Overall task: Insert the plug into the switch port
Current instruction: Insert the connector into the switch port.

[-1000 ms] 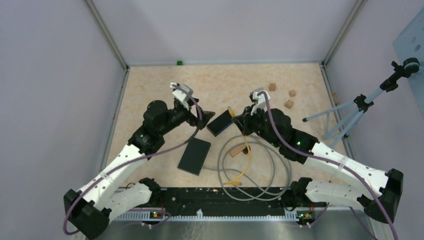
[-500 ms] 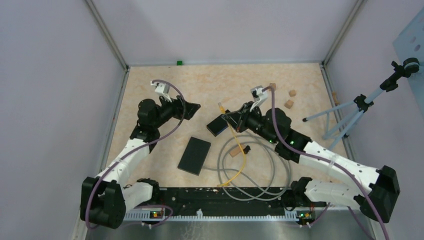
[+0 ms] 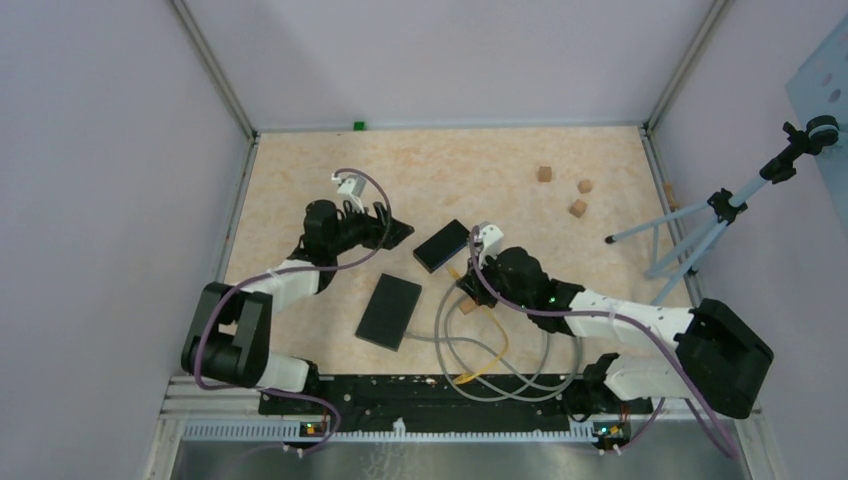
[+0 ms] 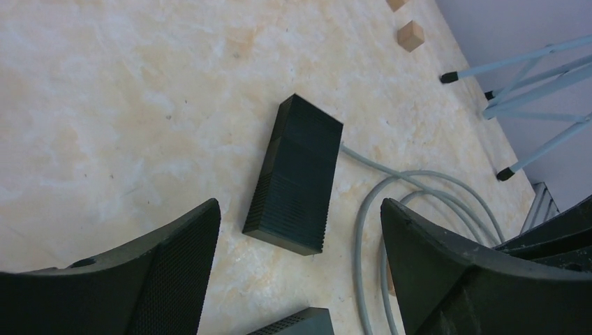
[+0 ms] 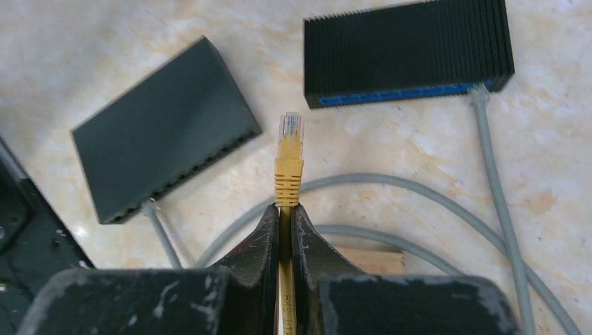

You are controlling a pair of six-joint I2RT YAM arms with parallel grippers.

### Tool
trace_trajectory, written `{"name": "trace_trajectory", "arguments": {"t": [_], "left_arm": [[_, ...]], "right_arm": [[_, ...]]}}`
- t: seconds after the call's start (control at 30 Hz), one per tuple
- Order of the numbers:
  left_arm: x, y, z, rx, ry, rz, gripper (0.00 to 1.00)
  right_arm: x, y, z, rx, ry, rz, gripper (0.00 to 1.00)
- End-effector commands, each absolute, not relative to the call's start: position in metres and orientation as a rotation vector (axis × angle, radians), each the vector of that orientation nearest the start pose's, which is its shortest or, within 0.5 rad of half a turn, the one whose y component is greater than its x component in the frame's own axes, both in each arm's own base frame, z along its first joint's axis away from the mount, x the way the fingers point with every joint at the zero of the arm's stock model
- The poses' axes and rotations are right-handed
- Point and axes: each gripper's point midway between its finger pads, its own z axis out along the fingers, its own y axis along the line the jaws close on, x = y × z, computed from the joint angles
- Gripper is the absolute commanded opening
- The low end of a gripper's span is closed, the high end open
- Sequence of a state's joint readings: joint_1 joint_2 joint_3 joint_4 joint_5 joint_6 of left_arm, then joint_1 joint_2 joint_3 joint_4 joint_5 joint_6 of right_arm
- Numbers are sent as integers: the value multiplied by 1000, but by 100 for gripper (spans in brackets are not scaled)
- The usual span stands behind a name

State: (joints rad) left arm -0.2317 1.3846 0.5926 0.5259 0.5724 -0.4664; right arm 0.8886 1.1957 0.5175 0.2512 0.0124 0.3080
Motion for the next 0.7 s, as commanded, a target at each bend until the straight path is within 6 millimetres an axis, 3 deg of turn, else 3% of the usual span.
{"name": "trace_trajectory", "arguments": {"t": [0.0, 0.13, 0.33, 0.5, 0.67], "left_arm": [[357, -210, 156, 266, 1819, -1016, 88], [372, -215, 132, 264, 1878, -986, 88], [390, -230, 122, 352, 1885, -972, 85], [389, -240, 105, 418, 1870, -959, 82], [384, -242, 88, 395, 1875, -969, 79]], "right_arm": [[239, 272, 103, -613, 2041, 545, 0], [254, 266, 87, -613, 2061, 423, 0], [276, 279, 83, -685, 2034, 333, 0], [290, 283, 76, -705, 2059, 293, 0], [305, 284, 78, -678, 2069, 373, 0]]}}
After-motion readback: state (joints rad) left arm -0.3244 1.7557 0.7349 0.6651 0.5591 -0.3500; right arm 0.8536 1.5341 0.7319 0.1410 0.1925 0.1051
